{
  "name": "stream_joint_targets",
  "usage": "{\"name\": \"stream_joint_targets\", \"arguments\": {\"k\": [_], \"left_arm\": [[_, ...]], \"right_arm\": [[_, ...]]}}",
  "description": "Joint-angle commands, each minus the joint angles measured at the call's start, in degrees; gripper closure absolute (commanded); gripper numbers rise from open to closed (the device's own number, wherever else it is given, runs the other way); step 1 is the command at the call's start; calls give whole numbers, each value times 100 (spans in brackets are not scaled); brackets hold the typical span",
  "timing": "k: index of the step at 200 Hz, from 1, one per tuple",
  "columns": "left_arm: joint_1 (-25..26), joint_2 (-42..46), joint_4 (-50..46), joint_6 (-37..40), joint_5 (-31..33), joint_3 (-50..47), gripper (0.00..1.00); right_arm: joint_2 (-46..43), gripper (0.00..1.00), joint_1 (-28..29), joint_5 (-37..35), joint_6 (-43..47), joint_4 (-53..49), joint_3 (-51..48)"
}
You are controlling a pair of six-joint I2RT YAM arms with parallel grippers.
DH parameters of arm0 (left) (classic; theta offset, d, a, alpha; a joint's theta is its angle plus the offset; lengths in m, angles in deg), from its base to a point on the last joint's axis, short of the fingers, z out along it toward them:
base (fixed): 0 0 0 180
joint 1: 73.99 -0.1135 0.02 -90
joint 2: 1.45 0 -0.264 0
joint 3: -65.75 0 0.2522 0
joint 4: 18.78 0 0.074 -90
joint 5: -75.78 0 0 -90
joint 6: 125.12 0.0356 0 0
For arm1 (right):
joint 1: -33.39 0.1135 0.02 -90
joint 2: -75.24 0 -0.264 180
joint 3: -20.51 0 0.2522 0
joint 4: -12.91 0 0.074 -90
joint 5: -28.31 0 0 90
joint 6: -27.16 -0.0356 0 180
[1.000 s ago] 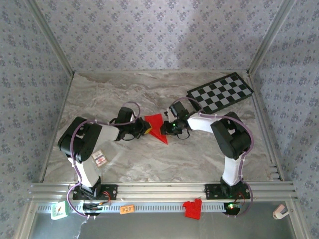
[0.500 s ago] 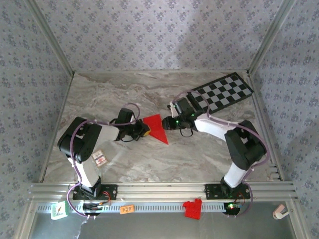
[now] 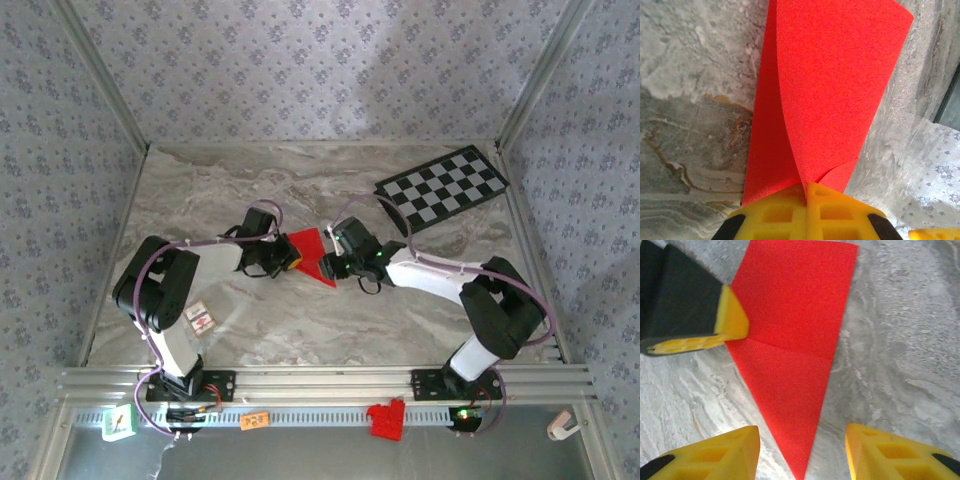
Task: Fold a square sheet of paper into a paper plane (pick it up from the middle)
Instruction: Fourth fold the wing at the center of the table.
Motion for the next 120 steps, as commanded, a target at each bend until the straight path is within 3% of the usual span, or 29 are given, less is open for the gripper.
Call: {"name": "stream_joint_targets", "arguments": {"k": [1,47,120], "left_arm": [[79,148,-659,78,164,263,95],[104,146,-815,-66,163,387,95],[132,174,-857,-236,87,445,95]], "right_arm": [[199,52,230,-453,346,-128,169],[675,58,625,-722,553,-107,417],[1085,61,728,-987,605,-141,628]]}}
